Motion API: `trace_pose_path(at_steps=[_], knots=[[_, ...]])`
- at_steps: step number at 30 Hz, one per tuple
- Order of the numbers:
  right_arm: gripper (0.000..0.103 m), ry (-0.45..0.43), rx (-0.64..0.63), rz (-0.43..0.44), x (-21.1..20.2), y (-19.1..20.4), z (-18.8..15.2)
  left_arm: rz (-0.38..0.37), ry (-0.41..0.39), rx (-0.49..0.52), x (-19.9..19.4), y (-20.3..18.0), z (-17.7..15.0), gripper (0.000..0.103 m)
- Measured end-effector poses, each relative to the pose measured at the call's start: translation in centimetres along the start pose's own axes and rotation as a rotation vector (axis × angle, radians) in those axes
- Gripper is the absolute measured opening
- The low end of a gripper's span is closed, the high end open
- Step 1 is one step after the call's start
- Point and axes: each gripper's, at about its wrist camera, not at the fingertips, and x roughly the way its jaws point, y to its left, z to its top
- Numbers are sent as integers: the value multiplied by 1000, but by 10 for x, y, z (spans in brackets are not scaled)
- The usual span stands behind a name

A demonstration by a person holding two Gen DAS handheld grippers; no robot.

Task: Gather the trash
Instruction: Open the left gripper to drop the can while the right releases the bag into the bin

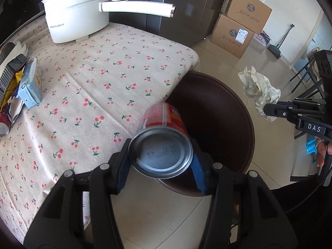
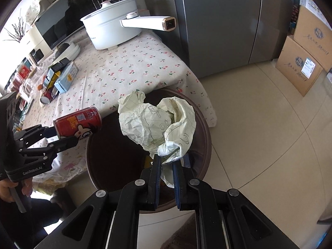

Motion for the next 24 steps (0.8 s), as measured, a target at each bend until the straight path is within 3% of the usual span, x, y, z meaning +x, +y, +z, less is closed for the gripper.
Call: trace_pose_path(at_steps=[5,19,21,23,24], knots=[[12,-2,-9,7,1,6,2,23,-60,-16,-14,5,2,83],[12,39,-63,9,16,33,9,141,-71,-164,-41,69,-12,86],[16,53,-66,2,20,37,11,154,-78,-187,-48,79,-15,87],[20,68,-55,3,24,38,14,175,-90,-210,-55,89,-18,96],[35,77,-45,8,26,39,16,191,-99,-224,-60,94,-20,97]])
